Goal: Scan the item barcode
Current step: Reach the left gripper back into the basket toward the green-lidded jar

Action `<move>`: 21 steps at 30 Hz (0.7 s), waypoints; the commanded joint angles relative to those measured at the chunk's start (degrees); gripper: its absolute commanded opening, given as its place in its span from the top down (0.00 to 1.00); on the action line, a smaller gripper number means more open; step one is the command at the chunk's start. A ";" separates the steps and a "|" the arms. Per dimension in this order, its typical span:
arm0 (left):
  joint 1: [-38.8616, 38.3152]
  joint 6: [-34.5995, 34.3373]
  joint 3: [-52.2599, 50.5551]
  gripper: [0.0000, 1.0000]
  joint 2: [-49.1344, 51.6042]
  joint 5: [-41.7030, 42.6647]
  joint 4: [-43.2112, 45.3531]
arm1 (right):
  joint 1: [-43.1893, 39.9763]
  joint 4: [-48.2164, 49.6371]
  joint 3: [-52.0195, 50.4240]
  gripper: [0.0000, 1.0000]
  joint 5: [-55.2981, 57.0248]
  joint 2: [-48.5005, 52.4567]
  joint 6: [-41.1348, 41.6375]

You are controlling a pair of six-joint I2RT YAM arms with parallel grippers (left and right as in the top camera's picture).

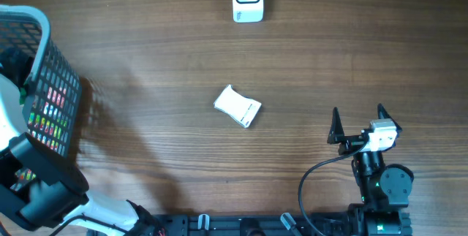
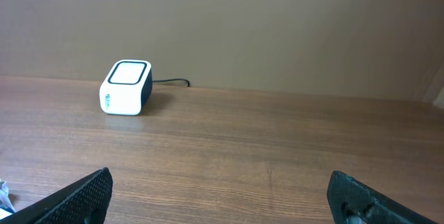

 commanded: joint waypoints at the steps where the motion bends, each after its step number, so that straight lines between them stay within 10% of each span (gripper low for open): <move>1: 0.39 0.72 0.28 0.00 1.57 1.92 1.97 | 0.28 0.15 -0.04 0.00 -0.09 0.07 -0.28; 21: 0.50 0.72 0.28 0.00 9.75 -2.32 5.55 | 0.28 0.15 -0.04 0.00 -0.09 0.07 -0.28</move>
